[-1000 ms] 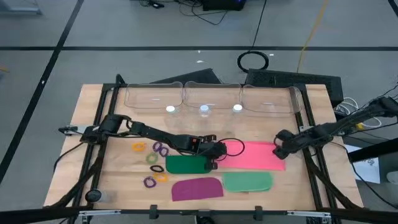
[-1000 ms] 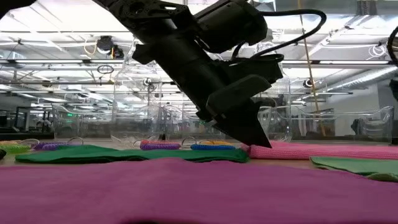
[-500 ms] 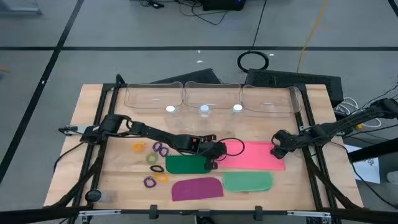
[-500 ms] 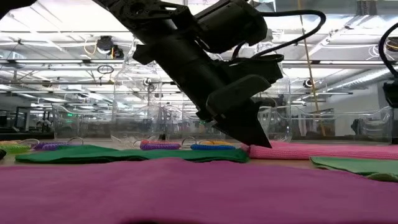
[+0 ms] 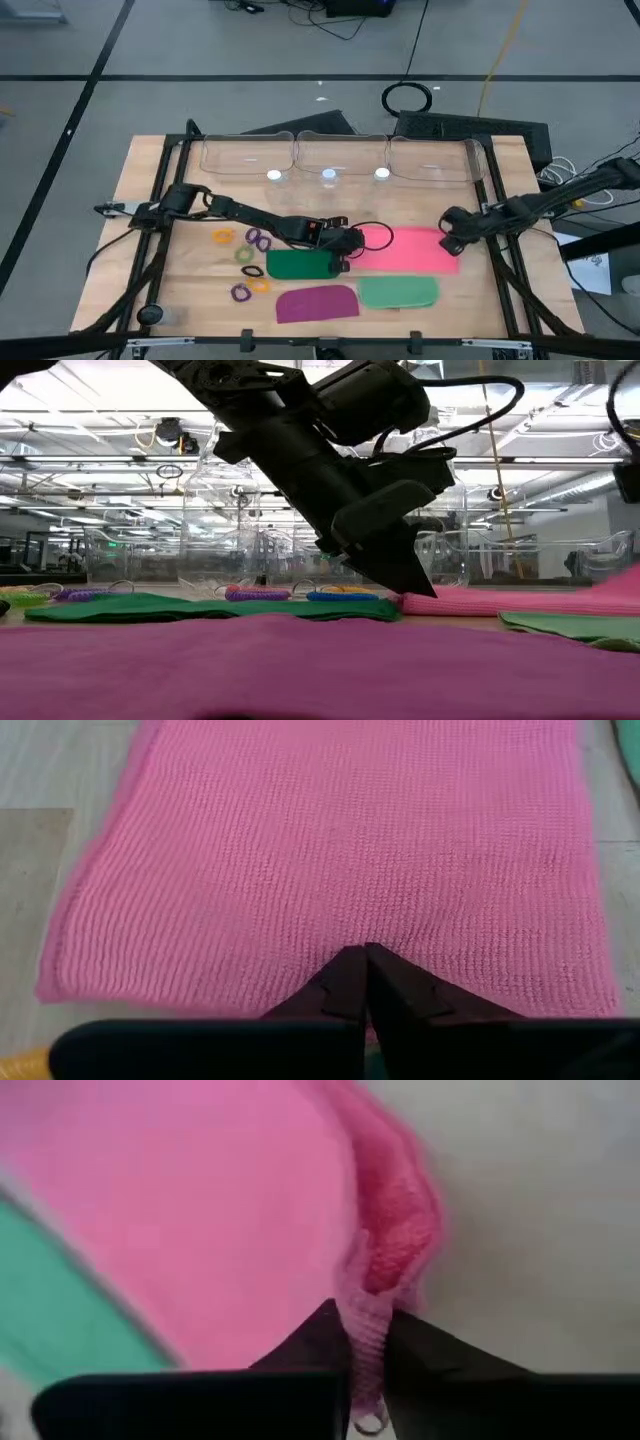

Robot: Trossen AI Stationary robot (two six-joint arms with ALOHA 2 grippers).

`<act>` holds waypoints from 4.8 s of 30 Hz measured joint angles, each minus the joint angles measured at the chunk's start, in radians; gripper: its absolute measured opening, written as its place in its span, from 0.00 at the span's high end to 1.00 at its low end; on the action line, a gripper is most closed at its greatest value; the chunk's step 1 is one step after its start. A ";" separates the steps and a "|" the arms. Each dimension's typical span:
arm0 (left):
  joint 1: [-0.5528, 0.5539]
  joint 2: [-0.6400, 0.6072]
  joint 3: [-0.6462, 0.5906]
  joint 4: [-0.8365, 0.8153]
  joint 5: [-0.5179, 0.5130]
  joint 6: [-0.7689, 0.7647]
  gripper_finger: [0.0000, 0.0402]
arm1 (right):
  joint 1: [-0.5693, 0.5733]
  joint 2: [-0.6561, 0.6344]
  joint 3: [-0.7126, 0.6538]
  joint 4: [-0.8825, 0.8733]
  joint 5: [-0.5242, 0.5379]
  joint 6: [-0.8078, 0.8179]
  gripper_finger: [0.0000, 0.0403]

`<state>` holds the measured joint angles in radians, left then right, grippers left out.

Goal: Pick & Place Sports Items
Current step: Fold the pink microfiber towel

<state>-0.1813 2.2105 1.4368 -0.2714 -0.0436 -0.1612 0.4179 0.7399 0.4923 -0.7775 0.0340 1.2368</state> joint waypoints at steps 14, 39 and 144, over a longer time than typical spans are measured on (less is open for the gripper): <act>0.000 0.000 0.000 0.001 0.000 0.000 0.97 | -0.098 0.041 0.055 0.375 0.041 -0.209 1.00; 0.000 0.001 -0.002 0.068 0.000 -0.005 0.95 | -0.216 0.494 0.057 1.011 -0.062 -0.433 1.00; -0.010 -0.247 -0.002 0.006 -0.056 -0.044 0.95 | -0.031 0.796 0.071 1.414 -0.066 -0.797 0.60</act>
<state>-0.1909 1.9633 1.4353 -0.2657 -0.0998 -0.2055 0.3866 1.5364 0.5636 0.6365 -0.0322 0.4397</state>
